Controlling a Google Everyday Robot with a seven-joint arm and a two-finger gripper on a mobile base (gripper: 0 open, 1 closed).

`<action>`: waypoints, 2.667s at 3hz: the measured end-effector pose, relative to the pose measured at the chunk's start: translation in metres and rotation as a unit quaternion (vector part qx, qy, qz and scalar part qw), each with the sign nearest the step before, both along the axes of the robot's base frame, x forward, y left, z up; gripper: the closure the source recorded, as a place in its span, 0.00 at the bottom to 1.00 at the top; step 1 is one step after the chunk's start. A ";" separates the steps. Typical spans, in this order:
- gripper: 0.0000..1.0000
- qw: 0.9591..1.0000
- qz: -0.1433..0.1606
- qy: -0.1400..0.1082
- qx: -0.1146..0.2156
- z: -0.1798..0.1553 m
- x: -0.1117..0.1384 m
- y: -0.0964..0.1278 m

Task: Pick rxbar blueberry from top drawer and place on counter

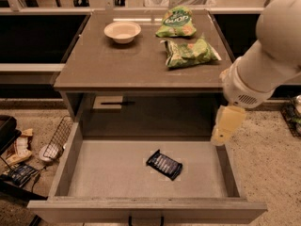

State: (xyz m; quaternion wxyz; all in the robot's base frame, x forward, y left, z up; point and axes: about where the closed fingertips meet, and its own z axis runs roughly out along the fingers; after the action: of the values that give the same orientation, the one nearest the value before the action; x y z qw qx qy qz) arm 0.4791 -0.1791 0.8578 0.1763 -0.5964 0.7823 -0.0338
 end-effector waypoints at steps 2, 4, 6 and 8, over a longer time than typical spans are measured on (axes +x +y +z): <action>0.00 0.994 -0.092 0.067 0.002 -0.111 0.015 0.029; 0.00 0.979 -0.177 0.100 0.018 -0.141 -0.012 0.029; 0.00 0.982 -0.137 0.124 0.026 -0.196 -0.009 0.067; 0.00 0.983 -0.110 0.138 0.048 -0.249 -0.002 0.109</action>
Offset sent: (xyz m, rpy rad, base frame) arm -0.0012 0.0390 -0.1758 0.0324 0.2867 -0.4691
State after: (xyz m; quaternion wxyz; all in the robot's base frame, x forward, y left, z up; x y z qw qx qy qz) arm 0.4766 -0.0704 0.6087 0.0908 -0.4968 0.8605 0.0672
